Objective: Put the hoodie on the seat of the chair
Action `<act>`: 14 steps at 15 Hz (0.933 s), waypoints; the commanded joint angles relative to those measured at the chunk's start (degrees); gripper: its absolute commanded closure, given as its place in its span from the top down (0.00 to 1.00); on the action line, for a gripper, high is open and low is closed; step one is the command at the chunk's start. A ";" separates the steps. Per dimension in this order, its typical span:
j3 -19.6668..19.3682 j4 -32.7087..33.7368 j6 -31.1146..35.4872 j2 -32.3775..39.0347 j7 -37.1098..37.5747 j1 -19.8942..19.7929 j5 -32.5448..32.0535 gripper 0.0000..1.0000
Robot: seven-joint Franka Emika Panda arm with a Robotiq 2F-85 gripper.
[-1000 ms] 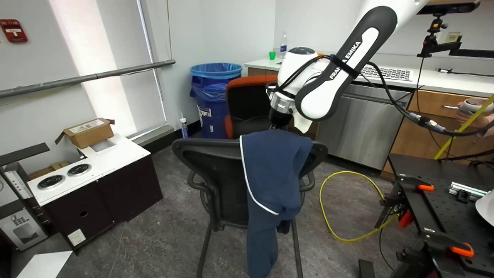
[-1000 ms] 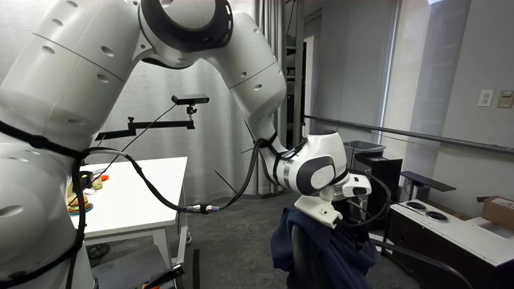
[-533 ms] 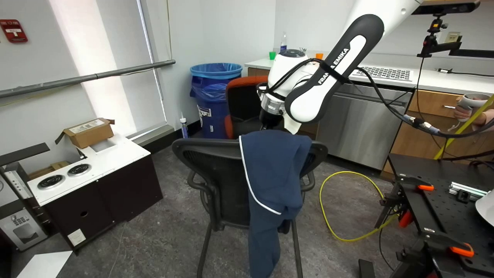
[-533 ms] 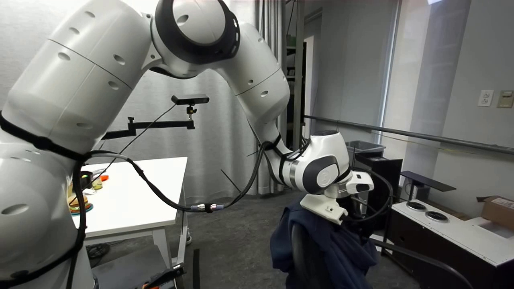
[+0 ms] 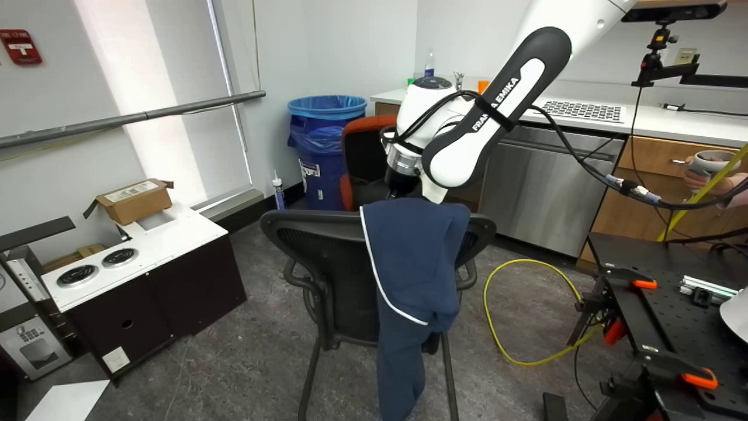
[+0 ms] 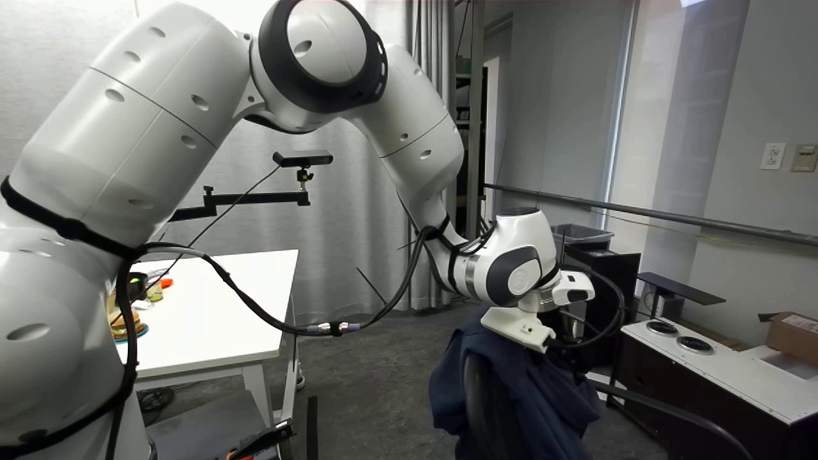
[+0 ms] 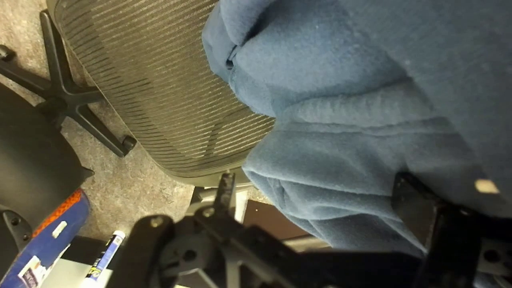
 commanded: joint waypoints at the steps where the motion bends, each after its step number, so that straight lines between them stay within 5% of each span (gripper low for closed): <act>1: -0.32 2.94 -1.63 2.77 2.76 1.77 -1.06 1.00; 14: 0.90 9.00 -4.16 2.91 2.98 1.88 -0.56 1.00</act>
